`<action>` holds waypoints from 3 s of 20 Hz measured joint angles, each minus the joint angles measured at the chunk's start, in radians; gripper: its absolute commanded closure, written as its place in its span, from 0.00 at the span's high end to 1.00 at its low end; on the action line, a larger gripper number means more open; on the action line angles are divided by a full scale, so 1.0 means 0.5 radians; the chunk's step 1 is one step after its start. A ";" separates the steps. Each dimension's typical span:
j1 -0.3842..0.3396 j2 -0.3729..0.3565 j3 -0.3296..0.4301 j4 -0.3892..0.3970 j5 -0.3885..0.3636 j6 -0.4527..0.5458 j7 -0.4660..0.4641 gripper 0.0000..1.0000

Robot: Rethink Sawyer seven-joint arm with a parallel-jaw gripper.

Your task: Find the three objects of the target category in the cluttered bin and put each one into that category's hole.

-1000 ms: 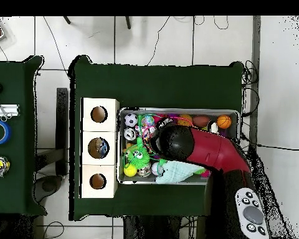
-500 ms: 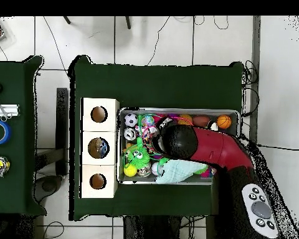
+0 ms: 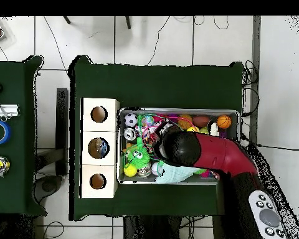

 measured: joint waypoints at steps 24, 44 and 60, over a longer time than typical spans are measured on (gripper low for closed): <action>-0.651 -0.923 1.511 1.601 -0.071 -1.017 0.000 1.00; -0.730 -0.107 1.292 1.129 -0.815 -0.400 0.000 1.00; -0.933 0.305 1.281 0.763 -0.905 -0.028 -0.023 1.00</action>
